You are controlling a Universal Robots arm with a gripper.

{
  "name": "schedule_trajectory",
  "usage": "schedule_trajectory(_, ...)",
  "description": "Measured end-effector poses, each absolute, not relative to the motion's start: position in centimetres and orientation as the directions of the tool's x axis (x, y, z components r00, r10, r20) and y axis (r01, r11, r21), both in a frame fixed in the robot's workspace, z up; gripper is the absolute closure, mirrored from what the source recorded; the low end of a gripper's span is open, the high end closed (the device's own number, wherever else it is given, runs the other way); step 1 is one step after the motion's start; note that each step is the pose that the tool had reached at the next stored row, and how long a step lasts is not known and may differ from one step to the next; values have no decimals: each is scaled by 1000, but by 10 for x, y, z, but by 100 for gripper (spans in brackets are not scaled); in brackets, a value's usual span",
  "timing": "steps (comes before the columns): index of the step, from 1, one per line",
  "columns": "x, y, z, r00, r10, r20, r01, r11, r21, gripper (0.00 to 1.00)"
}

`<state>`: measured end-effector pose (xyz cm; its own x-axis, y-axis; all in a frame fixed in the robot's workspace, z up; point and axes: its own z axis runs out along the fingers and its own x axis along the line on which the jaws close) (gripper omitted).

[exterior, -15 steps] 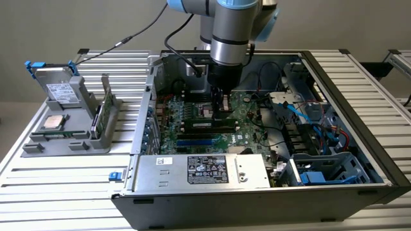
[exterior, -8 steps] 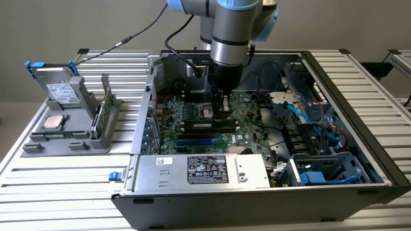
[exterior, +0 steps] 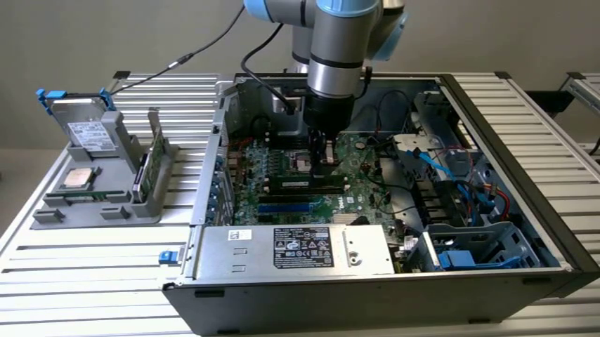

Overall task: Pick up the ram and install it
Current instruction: 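Insert the ram into the slot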

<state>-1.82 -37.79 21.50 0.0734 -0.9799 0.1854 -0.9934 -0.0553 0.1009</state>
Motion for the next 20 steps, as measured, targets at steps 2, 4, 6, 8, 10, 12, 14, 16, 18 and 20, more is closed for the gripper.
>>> schedule_trajectory(2,-18,-378,215,72,-980,186,-993,-54,101,86)
schedule_trajectory(4,-18,-378,214,71,-980,186,-994,-52,101,86)
schedule_trajectory(6,-18,-377,214,69,-980,186,-994,-51,101,86)
schedule_trajectory(8,-18,-377,214,68,-980,186,-994,-49,101,86)
schedule_trajectory(10,-18,-377,214,67,-980,187,-994,-48,101,86)
schedule_trajectory(12,-18,-377,214,66,-980,188,-994,-47,102,86)
schedule_trajectory(14,-18,-377,214,64,-980,189,-994,-46,103,86)
schedule_trajectory(16,-18,-376,213,63,-979,192,-994,-44,104,86)
schedule_trajectory(18,-18,-376,213,62,-979,195,-994,-42,104,86)
schedule_trajectory(20,-18,-375,213,60,-978,198,-994,-40,104,86)
